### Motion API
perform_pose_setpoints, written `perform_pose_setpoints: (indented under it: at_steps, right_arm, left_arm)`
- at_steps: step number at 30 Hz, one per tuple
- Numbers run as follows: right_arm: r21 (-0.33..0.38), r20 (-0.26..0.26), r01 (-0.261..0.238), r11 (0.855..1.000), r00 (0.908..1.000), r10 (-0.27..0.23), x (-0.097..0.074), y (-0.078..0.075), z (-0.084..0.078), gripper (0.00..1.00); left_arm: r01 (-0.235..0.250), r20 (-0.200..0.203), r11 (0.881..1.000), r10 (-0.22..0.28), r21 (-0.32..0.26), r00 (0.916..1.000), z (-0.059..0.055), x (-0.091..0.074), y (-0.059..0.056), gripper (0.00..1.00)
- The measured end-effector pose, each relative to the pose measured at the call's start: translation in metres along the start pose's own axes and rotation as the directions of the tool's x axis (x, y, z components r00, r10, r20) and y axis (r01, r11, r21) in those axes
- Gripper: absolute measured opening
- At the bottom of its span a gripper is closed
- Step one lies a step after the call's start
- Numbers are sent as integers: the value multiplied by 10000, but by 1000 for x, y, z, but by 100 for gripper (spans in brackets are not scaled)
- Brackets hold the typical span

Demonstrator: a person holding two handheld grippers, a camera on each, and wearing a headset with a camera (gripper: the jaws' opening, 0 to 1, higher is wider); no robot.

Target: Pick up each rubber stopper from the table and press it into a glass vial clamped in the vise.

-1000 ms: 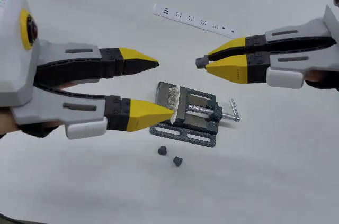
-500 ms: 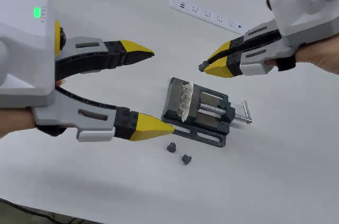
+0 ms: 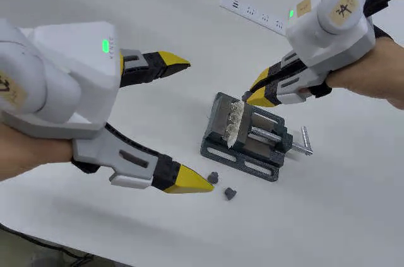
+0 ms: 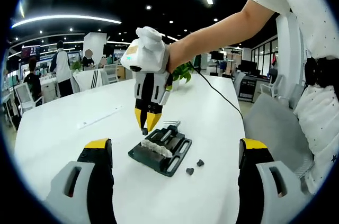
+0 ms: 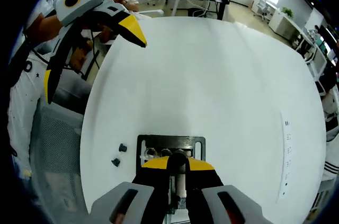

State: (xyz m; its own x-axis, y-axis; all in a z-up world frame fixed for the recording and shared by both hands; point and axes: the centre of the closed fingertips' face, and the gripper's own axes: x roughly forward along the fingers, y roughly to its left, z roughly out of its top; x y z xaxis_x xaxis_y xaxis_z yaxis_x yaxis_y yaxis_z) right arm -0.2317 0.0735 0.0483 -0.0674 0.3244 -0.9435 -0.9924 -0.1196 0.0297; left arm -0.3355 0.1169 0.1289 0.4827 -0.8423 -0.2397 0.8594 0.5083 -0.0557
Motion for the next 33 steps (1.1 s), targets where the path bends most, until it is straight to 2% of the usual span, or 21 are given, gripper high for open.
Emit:
perform_pose_setpoints:
  at_steps: [8,12,33]
  right_arm:
    - [-160,-450,-122,9998,9989,115,9,-3,-7,5]
    - [-185,-476,-178,9997,9987,169,9,-2,-6,5]
    - [-157,-612,-212,9997,9979,202,17,0,-10,5]
  left_arm:
    - [71,0,10000,-71,-13,10000,-4,0,2,99]
    - [67,148,9999,-66,-118,9999,-2,1,2,99]
    - [36,241,9998,-32,-172,9997,-1,1,1,99]
